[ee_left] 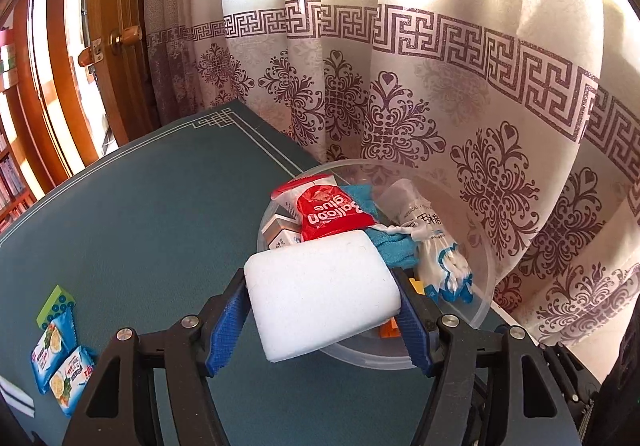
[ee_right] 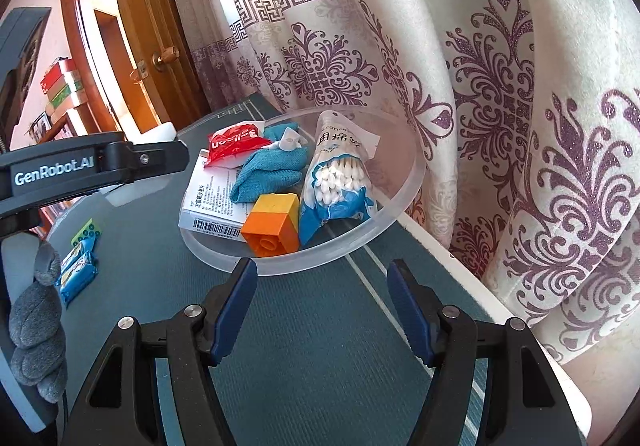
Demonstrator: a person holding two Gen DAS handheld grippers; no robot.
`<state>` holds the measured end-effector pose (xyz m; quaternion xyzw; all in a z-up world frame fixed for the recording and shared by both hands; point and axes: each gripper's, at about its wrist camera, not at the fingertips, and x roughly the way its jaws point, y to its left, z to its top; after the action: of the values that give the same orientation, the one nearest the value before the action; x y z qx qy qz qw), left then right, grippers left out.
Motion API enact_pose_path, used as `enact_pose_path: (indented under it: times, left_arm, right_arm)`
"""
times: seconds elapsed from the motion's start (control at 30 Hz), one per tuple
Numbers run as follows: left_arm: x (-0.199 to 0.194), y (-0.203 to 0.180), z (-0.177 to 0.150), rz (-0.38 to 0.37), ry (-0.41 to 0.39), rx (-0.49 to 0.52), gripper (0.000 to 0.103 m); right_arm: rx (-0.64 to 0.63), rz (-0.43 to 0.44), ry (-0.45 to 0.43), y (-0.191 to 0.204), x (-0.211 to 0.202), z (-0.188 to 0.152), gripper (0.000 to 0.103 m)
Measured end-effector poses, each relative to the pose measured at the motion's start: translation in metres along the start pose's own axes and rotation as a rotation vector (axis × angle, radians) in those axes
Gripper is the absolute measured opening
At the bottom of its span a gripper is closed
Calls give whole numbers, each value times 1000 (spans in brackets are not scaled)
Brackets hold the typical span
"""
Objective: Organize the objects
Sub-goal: 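Lower the white sponge into the clear bowl with the left tool and release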
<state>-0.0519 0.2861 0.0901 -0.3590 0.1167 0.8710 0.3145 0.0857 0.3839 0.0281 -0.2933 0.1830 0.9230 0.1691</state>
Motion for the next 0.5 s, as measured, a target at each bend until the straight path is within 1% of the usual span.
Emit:
enact_pose_path:
  times: [0.2,0.27,0.33,0.4,0.5]
  left_arm:
    - [19,-5,9,-1,15,10,72]
    - [23,-5,11,-4,12,2,75]
    - [26,-1,13,-5,1,-22,90]
    - [26,5,13,-6,-6,-52,94]
    - [24,15,12,-26,2,-96,94]
  right_arm:
    - [5,4,-9,-1,-3,-1,69]
    - [5,2,-11,0,-4,-1,69]
    - [1,0,-16,1,-4,-1,69]
    - [-5,-3,-21,2,-5,-1,69]
    - [-14,-7,-27,4,-6,-1,69]
